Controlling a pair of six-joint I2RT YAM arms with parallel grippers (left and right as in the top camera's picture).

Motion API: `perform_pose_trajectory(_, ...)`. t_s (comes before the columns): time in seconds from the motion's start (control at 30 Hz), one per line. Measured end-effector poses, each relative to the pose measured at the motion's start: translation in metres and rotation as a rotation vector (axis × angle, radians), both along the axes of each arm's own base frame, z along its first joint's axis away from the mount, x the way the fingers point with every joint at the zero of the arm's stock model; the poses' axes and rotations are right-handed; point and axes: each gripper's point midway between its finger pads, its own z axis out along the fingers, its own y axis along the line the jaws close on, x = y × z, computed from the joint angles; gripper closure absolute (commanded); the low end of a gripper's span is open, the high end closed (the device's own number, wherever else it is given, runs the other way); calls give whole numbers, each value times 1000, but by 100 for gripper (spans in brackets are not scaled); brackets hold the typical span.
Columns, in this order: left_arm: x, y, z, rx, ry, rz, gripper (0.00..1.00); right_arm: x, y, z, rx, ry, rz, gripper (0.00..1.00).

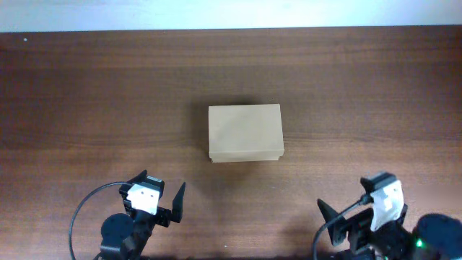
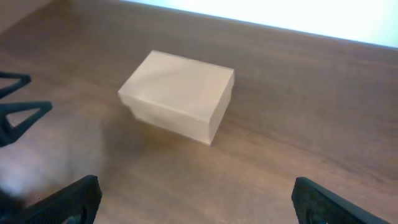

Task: Pack container

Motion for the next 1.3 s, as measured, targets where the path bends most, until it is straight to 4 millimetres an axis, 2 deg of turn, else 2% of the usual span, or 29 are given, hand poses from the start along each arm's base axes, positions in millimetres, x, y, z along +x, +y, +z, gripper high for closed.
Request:
perform_pose_trajectory(0.07, 0, 0, -1, 0, 0, 0, 1, 4, -1, -25, 2, -39, -7, 1)
perform_pose_trajectory(0.13, 0, 0, -1, 1, 1, 3, 0, 18, 2, -66, 5, -59, -7, 1)
perform_pose_trajectory(0.27, 0, 0, -2, 2, 3, 3, 0, 38, 15, -110, 42, -113, 41, 1)
perform_pose_trajectory(0.37, 0, 0, -2, 2, 4, 3, 0, 42, 21, -130, 58, -125, 65, 1)
perform_pose_trajectory(0.57, 0, 0, -2, 2, 4, 3, 0, 46, 23, -168, 81, -44, 57, 1)
perform_pose_trajectory(1.3, 0, 0, -2, 2, 4, 3, 0, 48, 24, -170, 112, -35, 41, 1)
